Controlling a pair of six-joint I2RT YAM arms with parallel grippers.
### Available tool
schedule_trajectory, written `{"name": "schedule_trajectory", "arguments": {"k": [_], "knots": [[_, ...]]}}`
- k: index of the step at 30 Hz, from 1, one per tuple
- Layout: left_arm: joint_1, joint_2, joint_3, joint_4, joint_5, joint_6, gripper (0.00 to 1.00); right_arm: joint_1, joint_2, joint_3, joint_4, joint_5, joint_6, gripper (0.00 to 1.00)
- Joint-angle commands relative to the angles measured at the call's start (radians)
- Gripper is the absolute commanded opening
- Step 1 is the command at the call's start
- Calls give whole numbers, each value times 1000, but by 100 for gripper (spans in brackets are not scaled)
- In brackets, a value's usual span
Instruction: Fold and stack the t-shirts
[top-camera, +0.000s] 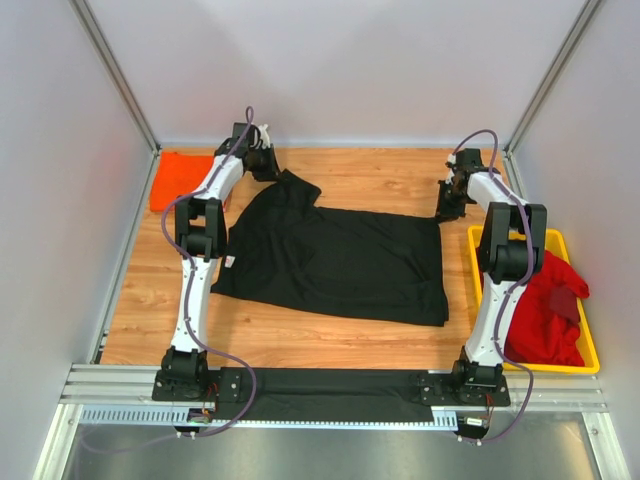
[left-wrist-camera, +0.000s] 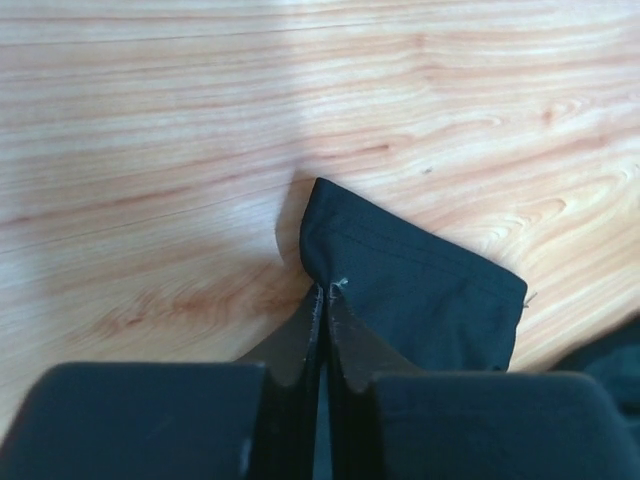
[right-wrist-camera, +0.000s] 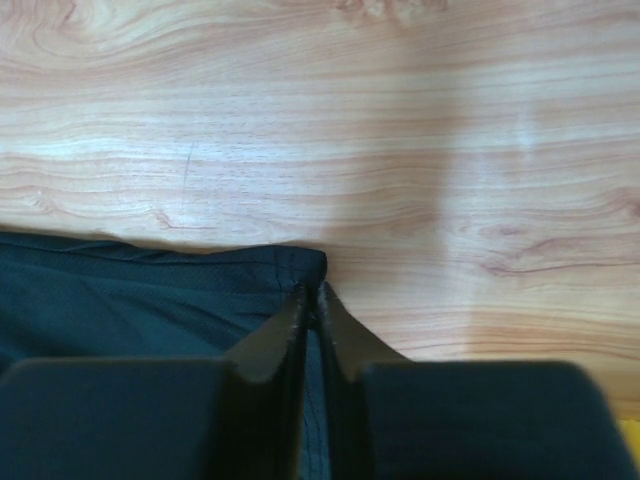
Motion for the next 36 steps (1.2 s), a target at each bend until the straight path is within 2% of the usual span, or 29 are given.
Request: {"name": "schedule_trajectory", "arguments": {"k": [1,3,8,11,20,36], "knots": [[-6,-15,18,47,75,-16,5,-12,10,33,21,-6,-11,7],[-6,-55,-9,66,91,-24,0,-12,7,46,23,-9,-9,0],[1,-159,-69,88,104,-24,0,-12,-18,44,54,-53,-2,0],[9,-204,-103,90,97,-16,0,-12,-51,12,86,-23,-2,0],[29,-258,-143,80,94,0,0,-12,-171,-157,293,35,34,0],[57,-379,-273,90,114,69,0,-12,-229,-244,406,58,37,0]]}}
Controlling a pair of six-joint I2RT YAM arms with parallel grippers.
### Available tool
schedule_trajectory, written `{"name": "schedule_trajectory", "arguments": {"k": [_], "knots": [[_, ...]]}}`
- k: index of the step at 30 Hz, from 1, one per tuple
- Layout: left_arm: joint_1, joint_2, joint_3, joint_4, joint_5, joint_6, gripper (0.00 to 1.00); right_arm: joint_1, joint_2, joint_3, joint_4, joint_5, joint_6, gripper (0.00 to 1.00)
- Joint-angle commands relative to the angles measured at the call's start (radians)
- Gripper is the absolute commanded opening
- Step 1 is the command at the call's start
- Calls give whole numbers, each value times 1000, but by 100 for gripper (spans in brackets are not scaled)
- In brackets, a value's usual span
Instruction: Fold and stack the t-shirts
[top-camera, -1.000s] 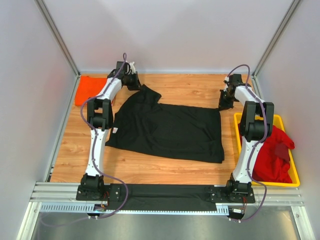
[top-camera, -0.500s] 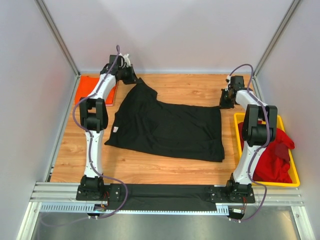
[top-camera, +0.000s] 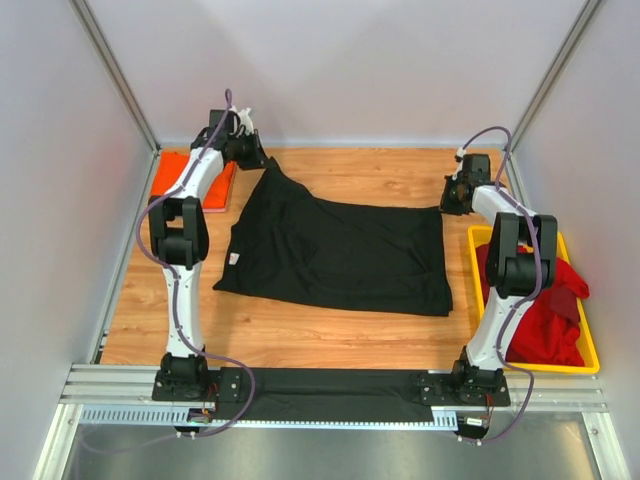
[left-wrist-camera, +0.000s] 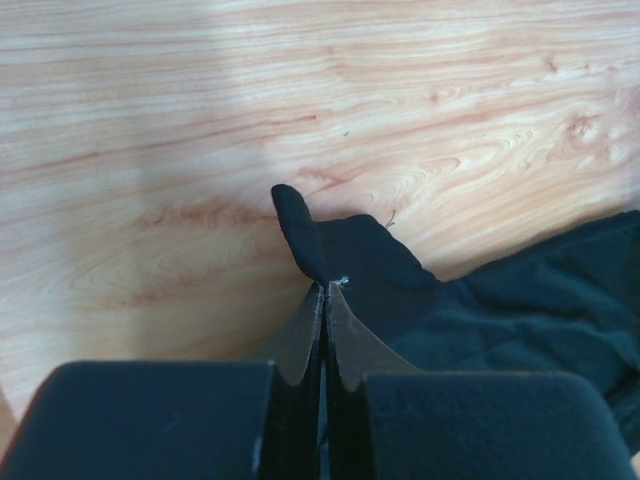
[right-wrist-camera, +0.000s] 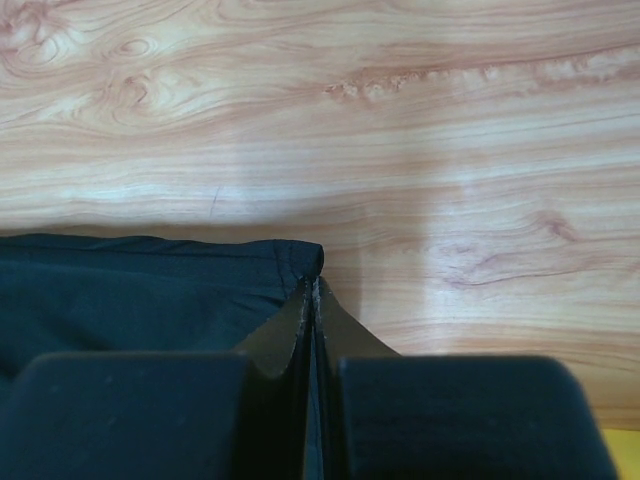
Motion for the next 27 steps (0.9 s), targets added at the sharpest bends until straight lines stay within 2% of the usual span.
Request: {"name": "schedule_trajectory", "arguments": {"k": [1,7,16,27], "knots": [[7,-111,-39,38,30,43,0,-4,-78,-16,82,34,5,0],[7,-192,-157,98,36,47,0,-4,-143,-84,142,48,19,0],[7,-244,-165,32,61,84,0,-4,-229,-142,162,49,54,0],[6,-373,-353,6,52,119,0,-4,-318,-249,136,118,111,0]]}}
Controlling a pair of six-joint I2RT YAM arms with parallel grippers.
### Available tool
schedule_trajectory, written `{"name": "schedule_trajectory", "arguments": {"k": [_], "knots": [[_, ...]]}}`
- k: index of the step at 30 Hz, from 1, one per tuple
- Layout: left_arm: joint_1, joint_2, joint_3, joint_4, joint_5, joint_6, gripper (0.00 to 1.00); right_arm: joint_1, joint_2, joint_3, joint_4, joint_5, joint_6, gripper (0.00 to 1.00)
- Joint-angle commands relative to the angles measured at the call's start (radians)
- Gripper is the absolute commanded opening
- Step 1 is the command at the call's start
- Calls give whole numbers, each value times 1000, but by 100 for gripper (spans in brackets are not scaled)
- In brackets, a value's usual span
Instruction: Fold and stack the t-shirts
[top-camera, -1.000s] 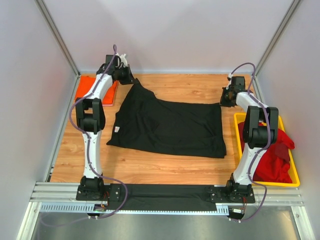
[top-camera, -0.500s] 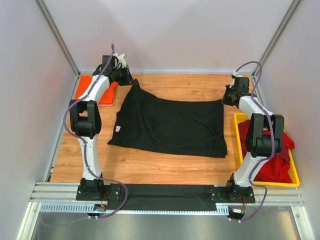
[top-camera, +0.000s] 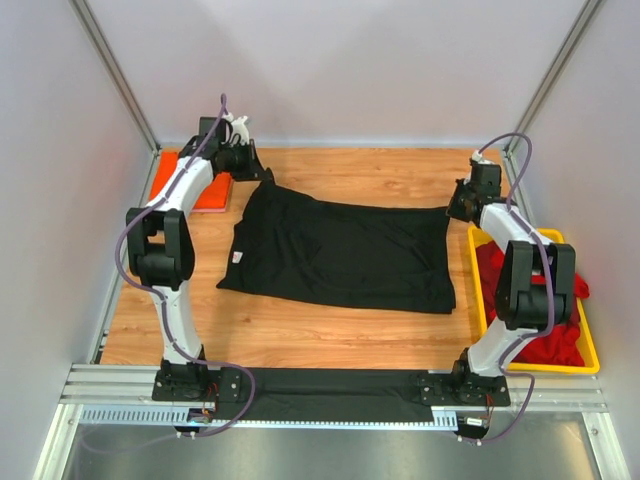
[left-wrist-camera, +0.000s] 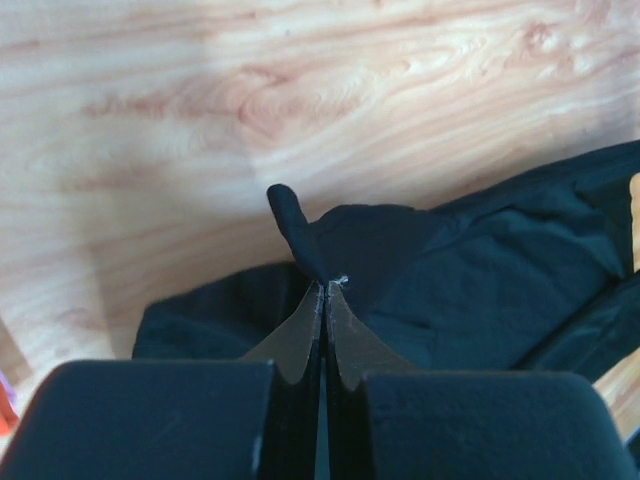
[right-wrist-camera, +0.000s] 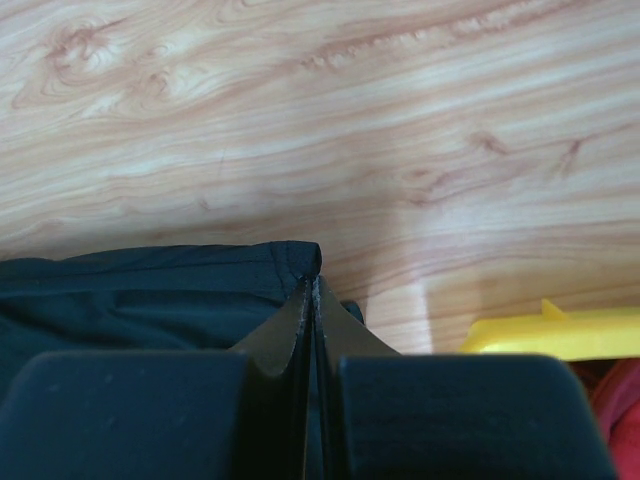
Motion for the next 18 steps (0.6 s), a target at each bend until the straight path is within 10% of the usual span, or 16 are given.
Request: {"name": "schedule_trajectory", "arguments": {"k": [1,18], "knots": [[5,-97,-50,1,11,45,0,-4,-71,-32,28,46,35,0],[-37,-235,-284,-108,-67,79,0,-2,-315,-296,24,89,90,0]]}}
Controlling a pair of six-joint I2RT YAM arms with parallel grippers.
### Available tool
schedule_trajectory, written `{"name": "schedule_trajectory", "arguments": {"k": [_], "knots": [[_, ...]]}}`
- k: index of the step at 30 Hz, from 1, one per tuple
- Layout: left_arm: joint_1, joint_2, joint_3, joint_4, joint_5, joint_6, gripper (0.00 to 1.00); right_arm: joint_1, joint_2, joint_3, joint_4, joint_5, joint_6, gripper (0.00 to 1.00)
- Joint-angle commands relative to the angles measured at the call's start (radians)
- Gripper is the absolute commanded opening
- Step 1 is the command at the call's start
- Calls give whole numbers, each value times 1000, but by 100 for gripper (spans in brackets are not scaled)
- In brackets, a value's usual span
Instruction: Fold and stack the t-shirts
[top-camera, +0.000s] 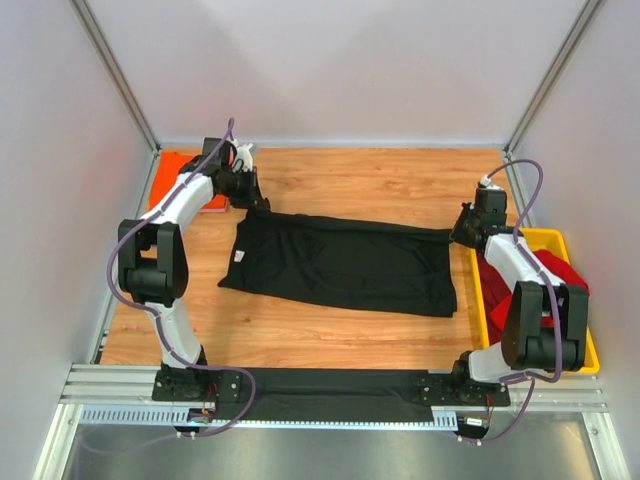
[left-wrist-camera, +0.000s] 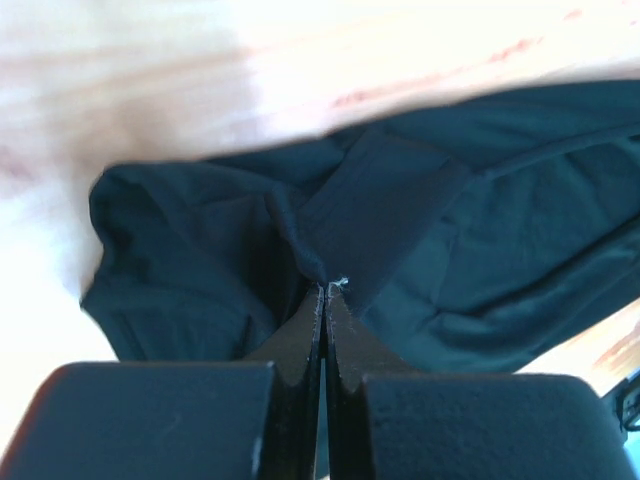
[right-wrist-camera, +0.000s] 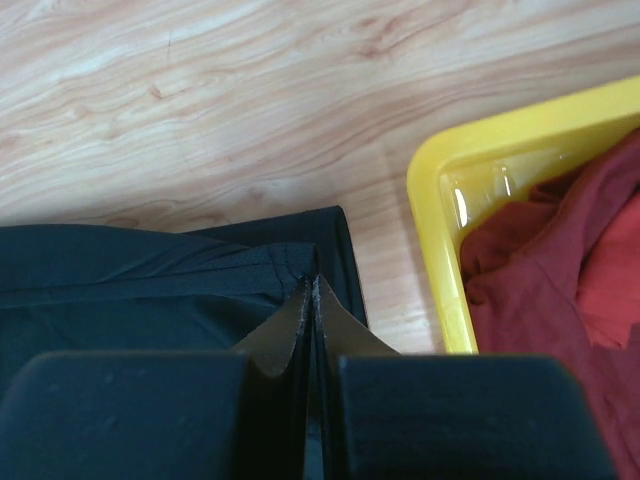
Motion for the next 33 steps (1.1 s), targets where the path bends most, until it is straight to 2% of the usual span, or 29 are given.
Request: {"name": "schedule_trajectory", "arguments": {"k": [1,7,14,26,33], "knots": [[-8,-73,-30,-39,-30,21,0,-2,-58,-27,29,31,28,0],[-12,-172,-113,-27,-70,6,0,-1,-111,-82,40,15,44,0],[-15,-244,-144,-63,-70,9,0,-1,-147,-113,28,11,70,0],[-31,-272,-233,-189,-75,39,0,2,-140,-143,-32,23,88,0],[-32,-257,-250,-246,-132,47,0,12,-150,-160,-64,32,107,0]]}}
